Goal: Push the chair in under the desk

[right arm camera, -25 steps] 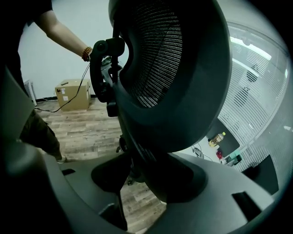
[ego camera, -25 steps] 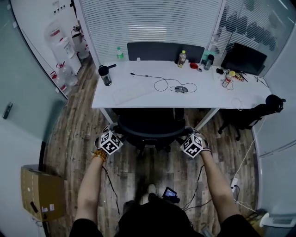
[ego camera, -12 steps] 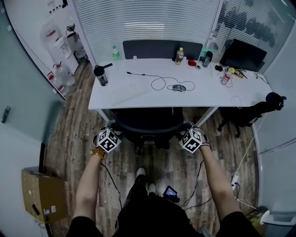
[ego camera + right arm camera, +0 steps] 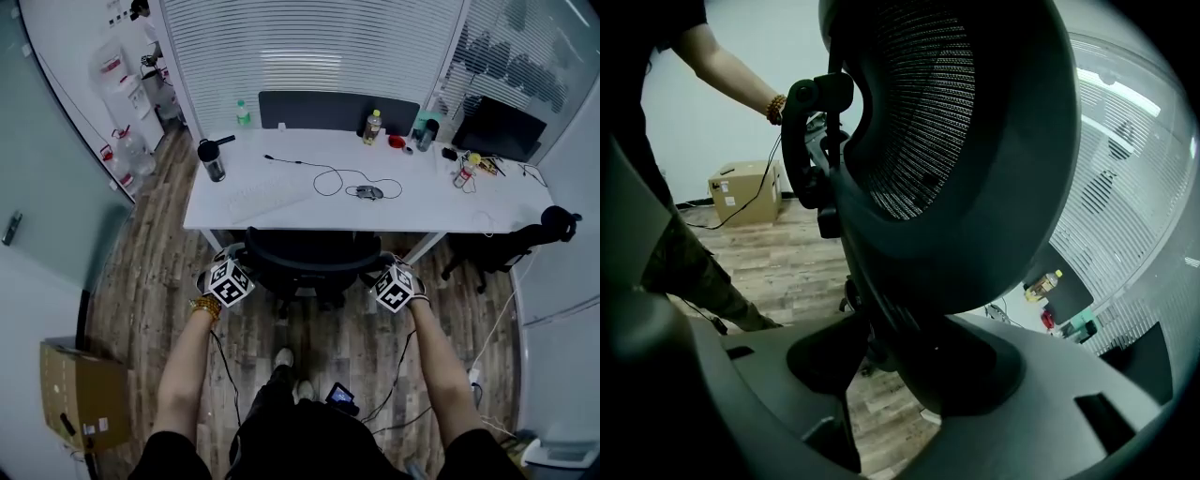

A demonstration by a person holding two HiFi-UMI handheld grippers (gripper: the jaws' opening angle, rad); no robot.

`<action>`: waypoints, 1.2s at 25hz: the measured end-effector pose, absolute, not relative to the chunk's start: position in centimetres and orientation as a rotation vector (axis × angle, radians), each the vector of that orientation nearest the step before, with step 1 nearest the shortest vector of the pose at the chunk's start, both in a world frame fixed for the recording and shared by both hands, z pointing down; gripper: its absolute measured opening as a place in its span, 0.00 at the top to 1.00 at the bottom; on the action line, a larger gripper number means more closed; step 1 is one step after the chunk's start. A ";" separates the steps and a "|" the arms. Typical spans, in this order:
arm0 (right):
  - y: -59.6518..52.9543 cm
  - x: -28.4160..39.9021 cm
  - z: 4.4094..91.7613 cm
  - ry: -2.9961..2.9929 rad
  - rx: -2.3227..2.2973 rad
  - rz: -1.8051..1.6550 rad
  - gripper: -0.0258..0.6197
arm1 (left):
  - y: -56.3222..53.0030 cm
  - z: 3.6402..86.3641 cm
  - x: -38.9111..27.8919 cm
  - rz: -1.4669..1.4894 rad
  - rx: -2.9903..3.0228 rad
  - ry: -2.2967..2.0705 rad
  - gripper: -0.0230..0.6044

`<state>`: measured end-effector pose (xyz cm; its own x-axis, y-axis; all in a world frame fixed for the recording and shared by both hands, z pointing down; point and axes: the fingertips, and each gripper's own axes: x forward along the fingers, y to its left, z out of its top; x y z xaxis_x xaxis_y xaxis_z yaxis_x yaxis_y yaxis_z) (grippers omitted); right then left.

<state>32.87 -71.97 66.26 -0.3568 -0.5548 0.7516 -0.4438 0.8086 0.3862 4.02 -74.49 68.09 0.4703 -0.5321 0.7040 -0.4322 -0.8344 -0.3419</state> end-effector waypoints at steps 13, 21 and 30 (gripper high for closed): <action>-76.8 34.1 66.5 -1.981 0.749 -0.121 0.59 | -79.0 68.3 5.2 -1.325 -2.597 0.853 0.46; -78.1 34.5 66.7 -1.975 0.744 -0.107 0.59 | -80.1 68.3 5.6 -1.396 -2.621 0.836 0.48; -76.4 34.0 65.0 -2.067 0.754 -0.057 0.53 | -78.5 67.5 5.5 -1.233 -2.626 0.918 0.39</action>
